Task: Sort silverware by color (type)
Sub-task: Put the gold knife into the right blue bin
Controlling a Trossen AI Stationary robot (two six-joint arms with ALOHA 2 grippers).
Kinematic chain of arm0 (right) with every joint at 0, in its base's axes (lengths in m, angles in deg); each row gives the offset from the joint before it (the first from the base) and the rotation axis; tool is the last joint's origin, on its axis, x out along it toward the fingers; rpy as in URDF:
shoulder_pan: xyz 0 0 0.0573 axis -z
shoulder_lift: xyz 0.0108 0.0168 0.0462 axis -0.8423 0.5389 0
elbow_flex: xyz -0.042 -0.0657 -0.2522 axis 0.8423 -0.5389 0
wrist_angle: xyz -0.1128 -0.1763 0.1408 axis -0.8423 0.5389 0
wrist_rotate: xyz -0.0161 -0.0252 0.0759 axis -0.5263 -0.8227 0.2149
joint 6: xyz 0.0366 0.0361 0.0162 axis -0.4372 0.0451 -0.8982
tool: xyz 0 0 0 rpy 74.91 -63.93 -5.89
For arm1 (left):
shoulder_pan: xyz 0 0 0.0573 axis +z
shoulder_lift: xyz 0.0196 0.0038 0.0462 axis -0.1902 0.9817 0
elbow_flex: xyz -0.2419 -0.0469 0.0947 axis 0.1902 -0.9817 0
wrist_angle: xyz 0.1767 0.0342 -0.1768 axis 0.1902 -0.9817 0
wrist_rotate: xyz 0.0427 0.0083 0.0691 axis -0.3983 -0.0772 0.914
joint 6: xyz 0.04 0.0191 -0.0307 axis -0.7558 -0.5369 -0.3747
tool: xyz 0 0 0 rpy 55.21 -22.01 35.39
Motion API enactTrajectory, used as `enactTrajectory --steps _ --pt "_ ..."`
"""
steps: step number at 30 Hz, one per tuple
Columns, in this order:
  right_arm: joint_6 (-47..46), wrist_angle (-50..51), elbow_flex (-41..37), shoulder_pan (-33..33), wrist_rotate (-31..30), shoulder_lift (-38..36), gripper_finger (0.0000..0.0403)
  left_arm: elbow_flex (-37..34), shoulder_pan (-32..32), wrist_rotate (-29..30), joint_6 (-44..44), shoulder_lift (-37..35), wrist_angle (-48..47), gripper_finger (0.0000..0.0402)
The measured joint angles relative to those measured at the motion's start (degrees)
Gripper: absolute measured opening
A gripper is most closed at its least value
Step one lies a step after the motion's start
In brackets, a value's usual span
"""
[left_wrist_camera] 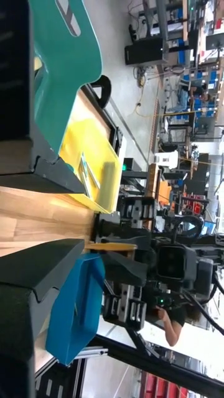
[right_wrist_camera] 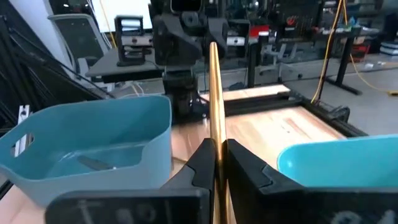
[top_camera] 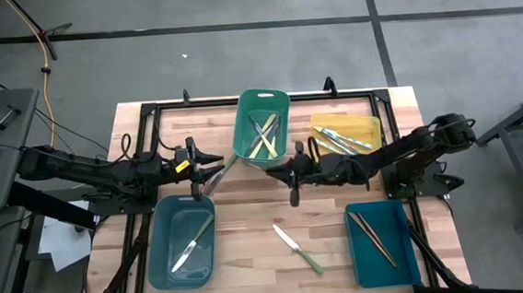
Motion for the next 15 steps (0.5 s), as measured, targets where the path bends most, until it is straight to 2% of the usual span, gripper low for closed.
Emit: enactTrajectory --steps 15 --pt "-1.32 1.29 0.75 0.03 2.58 -0.42 0.0016 -0.02 0.0 0.0 0.0 0.0 -0.13 0.0119"
